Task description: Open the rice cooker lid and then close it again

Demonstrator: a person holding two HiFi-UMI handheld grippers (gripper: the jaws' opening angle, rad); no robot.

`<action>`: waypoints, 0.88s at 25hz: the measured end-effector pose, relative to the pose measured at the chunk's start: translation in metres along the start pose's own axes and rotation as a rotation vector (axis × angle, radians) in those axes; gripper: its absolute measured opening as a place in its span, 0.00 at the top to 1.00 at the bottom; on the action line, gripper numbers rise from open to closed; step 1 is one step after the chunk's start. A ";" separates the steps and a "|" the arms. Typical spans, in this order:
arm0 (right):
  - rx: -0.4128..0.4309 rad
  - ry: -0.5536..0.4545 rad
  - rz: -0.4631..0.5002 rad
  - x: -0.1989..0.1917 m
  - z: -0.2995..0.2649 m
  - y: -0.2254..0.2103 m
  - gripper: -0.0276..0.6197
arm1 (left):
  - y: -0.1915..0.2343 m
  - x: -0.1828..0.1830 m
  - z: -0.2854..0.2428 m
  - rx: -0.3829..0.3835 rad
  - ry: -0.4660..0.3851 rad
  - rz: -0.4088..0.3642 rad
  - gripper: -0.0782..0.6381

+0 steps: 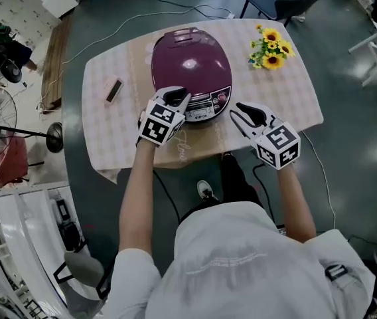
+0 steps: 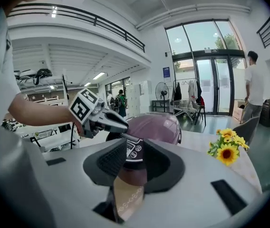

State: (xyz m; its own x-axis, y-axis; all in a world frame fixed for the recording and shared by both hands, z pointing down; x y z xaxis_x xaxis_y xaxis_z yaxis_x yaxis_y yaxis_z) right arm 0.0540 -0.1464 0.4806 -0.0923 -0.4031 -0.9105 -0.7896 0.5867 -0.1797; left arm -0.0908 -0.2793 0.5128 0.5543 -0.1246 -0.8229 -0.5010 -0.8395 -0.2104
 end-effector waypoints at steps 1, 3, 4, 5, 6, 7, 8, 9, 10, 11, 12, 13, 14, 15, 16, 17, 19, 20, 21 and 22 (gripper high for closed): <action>-0.007 -0.013 0.013 0.006 0.003 0.001 0.77 | -0.001 -0.001 0.000 0.021 -0.011 -0.007 0.81; -0.025 -0.032 0.044 0.016 0.009 0.006 0.77 | -0.004 -0.003 -0.001 0.038 -0.035 -0.015 0.81; -0.033 -0.039 0.060 0.019 0.013 0.011 0.77 | -0.004 -0.005 -0.001 0.038 -0.043 -0.015 0.80; -0.040 -0.047 0.075 0.022 0.017 0.015 0.77 | -0.004 -0.006 -0.001 0.038 -0.046 -0.015 0.80; -0.048 -0.055 0.090 0.025 0.021 0.020 0.77 | -0.002 -0.006 -0.001 0.042 -0.046 -0.014 0.80; -0.060 -0.065 0.104 0.029 0.026 0.023 0.77 | -0.001 -0.006 -0.002 0.047 -0.048 -0.012 0.79; -0.075 -0.075 0.116 0.033 0.031 0.025 0.77 | 0.002 -0.004 -0.003 0.054 -0.052 -0.009 0.79; -0.091 -0.086 0.126 0.037 0.036 0.025 0.77 | 0.004 -0.002 -0.003 0.066 -0.055 -0.001 0.79; -0.107 -0.097 0.133 0.042 0.042 0.027 0.77 | 0.007 -0.002 -0.002 0.086 -0.054 0.016 0.79; -0.120 -0.106 0.139 0.046 0.048 0.029 0.77 | 0.009 -0.003 0.003 0.110 -0.052 0.049 0.79; -0.133 -0.112 0.145 0.049 0.054 0.032 0.78 | 0.011 -0.006 0.010 0.133 -0.054 0.096 0.79; -0.147 -0.117 0.150 0.052 0.060 0.034 0.78 | 0.013 -0.008 0.018 0.146 -0.061 0.152 0.80; -0.164 -0.121 0.153 0.054 0.066 0.035 0.78 | 0.014 -0.009 0.026 0.149 -0.071 0.205 0.82; -0.184 -0.127 0.155 0.057 0.071 0.034 0.79 | 0.015 -0.008 0.033 0.148 -0.083 0.242 0.82; -0.206 -0.134 0.155 0.060 0.076 0.031 0.79 | 0.016 -0.006 0.040 0.149 -0.097 0.259 0.83; -0.226 -0.141 0.153 0.062 0.081 0.029 0.80 | 0.017 -0.003 0.047 0.155 -0.112 0.262 0.84; -0.259 -0.149 0.143 0.064 0.088 0.026 0.81 | 0.016 0.003 0.065 0.176 -0.151 0.258 0.86; -0.269 -0.151 0.139 0.064 0.090 0.026 0.81 | 0.014 0.006 0.074 0.184 -0.174 0.259 0.87; -0.274 -0.154 0.138 0.065 0.091 0.026 0.81 | 0.012 0.009 0.083 0.189 -0.198 0.261 0.87; -0.276 -0.158 0.142 0.066 0.092 0.027 0.82 | 0.009 0.013 0.091 0.193 -0.220 0.261 0.87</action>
State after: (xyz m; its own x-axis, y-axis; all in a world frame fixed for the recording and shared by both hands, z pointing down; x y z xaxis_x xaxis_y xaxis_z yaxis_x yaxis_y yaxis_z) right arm 0.0823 -0.0932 0.3812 -0.1354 -0.2049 -0.9694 -0.9119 0.4084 0.0411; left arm -0.1490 -0.2404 0.4522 0.2464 -0.1872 -0.9509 -0.7337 -0.6771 -0.0568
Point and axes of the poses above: the fingertips, and each gripper's own axes: z backward along the fingers, y to its left, x out of its top, the point moved 5 cm from there along z, backward along the fingers, and after that the axes turned 12 degrees about x, right-handed, at the moved point
